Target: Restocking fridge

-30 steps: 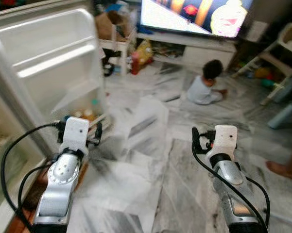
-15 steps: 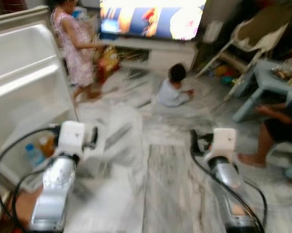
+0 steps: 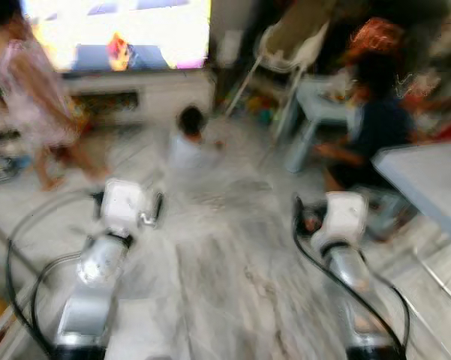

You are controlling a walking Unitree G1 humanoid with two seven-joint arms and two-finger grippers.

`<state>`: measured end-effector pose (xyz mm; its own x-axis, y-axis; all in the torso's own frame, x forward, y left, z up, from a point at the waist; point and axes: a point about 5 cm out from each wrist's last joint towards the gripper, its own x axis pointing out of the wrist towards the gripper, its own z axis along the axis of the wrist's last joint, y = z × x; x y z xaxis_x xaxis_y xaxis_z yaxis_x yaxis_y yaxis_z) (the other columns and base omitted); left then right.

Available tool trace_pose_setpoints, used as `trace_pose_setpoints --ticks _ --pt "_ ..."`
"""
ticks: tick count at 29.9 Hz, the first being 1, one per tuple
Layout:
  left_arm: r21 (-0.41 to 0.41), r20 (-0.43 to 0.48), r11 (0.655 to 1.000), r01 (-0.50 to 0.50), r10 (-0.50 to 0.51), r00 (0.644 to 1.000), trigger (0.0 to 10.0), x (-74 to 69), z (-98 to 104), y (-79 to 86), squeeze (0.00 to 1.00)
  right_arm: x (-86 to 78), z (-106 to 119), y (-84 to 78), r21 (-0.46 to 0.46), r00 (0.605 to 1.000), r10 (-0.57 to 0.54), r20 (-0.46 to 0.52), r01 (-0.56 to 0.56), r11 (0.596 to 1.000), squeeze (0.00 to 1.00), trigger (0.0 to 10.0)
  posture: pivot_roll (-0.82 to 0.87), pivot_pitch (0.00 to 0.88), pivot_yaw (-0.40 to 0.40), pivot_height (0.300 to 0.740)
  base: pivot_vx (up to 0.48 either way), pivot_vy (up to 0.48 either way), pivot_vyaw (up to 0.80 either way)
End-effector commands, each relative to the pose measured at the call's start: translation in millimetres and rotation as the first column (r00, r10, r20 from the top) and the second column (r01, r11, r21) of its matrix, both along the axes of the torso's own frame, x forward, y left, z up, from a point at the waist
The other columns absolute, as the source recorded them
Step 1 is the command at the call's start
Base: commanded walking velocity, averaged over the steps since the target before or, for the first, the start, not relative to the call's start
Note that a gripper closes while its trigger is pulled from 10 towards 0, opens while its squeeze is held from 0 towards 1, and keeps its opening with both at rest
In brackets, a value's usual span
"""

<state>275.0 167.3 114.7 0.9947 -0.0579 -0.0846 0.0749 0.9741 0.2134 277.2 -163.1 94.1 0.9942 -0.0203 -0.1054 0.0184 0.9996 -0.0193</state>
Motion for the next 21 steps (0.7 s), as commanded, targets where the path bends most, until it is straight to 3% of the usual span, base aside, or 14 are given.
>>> trace_pose_setpoints --ticks 1,15,19,21 --pt "-0.011 0.020 0.999 0.040 -0.040 0.999 10.0 2.8 5.5 -12.6 0.00 1.3 4.7 -10.3 -0.024 0.999 -0.026 0.019 0.026 0.999 0.00 10.0 0.04 0.000 -0.047 0.740 0.416 0.000 -0.80" --pt "-0.013 0.045 0.999 0.046 -0.046 0.998 10.0 5.1 7.7 -15.6 0.00 2.1 13.2 -10.9 -0.044 0.998 -0.017 0.067 0.020 0.999 0.00 10.0 0.04 0.000 -0.049 0.740 0.416 0.000 -0.80" --pt "0.001 0.075 1.000 -0.003 0.003 0.997 10.0 1.1 10.1 -4.9 0.00 -0.6 19.3 -12.7 -0.056 0.995 -0.014 0.095 0.019 0.998 0.00 10.0 0.04 0.000 -0.052 0.740 0.418 0.000 -0.80" --pt "0.015 0.081 0.999 -0.050 0.049 0.996 10.0 -13.2 6.2 13.5 0.00 -8.3 24.6 -15.5 -0.063 0.993 0.002 0.121 0.005 0.998 0.00 10.0 0.04 0.000 -0.041 0.740 0.411 0.000 -0.80"
